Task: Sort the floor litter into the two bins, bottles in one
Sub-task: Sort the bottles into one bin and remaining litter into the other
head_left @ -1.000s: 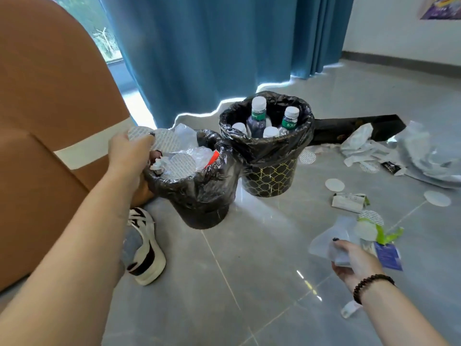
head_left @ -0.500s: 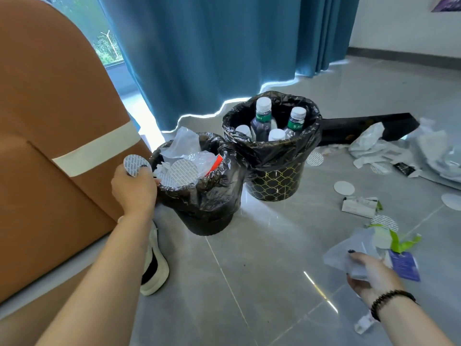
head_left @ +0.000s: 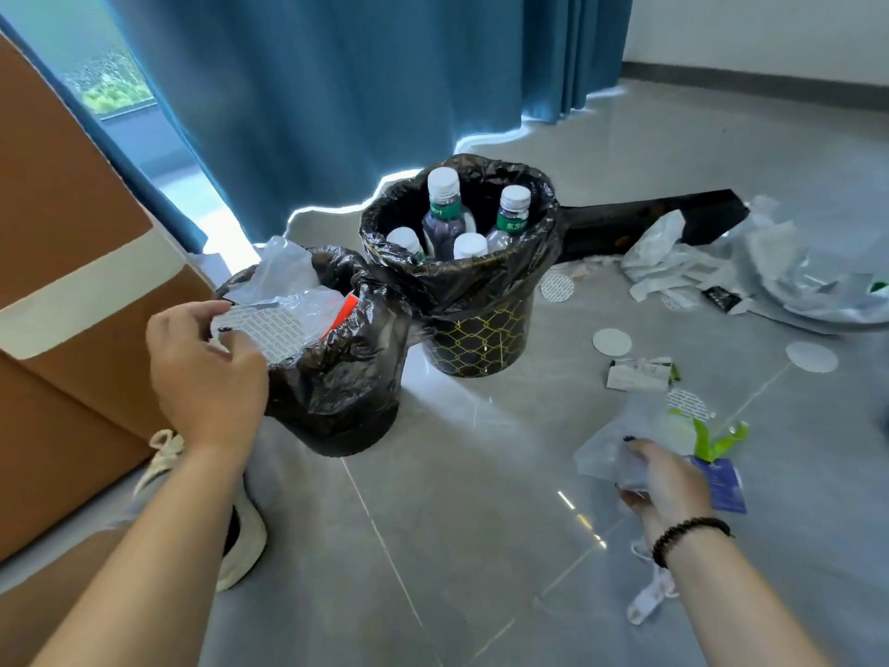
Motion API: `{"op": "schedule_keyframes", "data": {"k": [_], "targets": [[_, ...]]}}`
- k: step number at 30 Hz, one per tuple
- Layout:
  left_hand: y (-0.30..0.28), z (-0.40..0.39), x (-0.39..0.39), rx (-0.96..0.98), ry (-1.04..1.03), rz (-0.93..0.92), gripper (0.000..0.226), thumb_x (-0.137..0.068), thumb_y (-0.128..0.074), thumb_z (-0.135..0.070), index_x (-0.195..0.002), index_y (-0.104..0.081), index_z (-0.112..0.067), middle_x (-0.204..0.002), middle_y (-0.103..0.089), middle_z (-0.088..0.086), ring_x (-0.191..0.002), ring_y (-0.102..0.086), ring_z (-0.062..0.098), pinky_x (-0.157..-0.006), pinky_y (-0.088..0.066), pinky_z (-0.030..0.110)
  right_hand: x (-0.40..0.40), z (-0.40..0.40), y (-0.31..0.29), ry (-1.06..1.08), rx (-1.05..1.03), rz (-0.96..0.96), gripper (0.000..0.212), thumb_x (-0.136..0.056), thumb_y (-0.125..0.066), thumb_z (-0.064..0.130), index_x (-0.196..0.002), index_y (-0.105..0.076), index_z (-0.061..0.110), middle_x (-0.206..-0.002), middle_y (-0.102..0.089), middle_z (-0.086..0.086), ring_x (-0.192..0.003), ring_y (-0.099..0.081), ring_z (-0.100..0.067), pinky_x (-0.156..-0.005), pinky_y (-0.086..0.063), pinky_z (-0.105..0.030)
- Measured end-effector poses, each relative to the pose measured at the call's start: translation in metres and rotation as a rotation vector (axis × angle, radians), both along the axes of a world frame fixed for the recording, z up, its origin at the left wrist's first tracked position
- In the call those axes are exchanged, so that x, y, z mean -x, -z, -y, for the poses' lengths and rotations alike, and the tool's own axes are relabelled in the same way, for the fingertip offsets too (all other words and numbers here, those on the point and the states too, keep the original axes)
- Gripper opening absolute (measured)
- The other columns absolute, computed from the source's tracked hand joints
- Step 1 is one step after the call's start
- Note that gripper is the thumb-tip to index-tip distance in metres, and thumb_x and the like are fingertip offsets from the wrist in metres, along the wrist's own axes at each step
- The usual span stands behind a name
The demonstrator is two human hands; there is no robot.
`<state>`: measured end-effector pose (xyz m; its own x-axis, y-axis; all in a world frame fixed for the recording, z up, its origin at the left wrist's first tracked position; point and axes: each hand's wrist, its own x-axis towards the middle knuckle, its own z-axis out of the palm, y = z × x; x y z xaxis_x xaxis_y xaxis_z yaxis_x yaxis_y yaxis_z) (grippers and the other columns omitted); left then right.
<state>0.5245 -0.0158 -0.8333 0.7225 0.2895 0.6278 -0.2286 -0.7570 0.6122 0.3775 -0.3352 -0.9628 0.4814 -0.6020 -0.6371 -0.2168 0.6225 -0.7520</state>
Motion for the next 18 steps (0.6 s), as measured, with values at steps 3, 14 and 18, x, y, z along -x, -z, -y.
{"op": "schedule_keyframes", "data": {"k": [3,14,18], "targets": [[0.015,0.055,0.033,-0.104,0.139,-0.046,0.023,-0.08,-0.056,-0.002,-0.099,-0.065,-0.01,-0.106,-0.059,0.007,-0.06,-0.05,0.011,-0.07,-0.034,0.022,-0.01,0.004,-0.018,-0.007,0.008,0.196,0.01,-0.089,-0.053,0.013,-0.087,-0.062,0.016,-0.079,-0.061,-0.005,-0.064,-0.055,-0.017,-0.043,-0.041,-0.018],[0.038,0.166,0.109,0.121,0.725,-0.634,0.034,-0.082,-0.07,-0.04,-0.112,-0.055,-0.035,-0.105,-0.061,-0.021,-0.071,-0.061,-0.002,-0.064,-0.049,0.018,-0.006,-0.02,-0.064,-0.449,0.573,0.34,0.017,-0.079,-0.07,-0.001,-0.092,-0.069,0.01,-0.083,-0.073,-0.005,-0.075,-0.066,-0.011,-0.067,-0.055,-0.032],[0.039,0.159,0.106,0.239,0.666,-0.593,0.039,-0.078,-0.077,-0.033,-0.11,-0.055,-0.032,-0.091,-0.068,-0.013,-0.066,-0.062,0.001,-0.066,-0.052,0.022,-0.005,-0.031,-0.075,-0.496,0.465,0.368,0.016,-0.083,-0.064,-0.006,-0.09,-0.066,0.008,-0.086,-0.071,-0.021,-0.074,-0.064,-0.022,-0.073,-0.055,-0.043]]}}
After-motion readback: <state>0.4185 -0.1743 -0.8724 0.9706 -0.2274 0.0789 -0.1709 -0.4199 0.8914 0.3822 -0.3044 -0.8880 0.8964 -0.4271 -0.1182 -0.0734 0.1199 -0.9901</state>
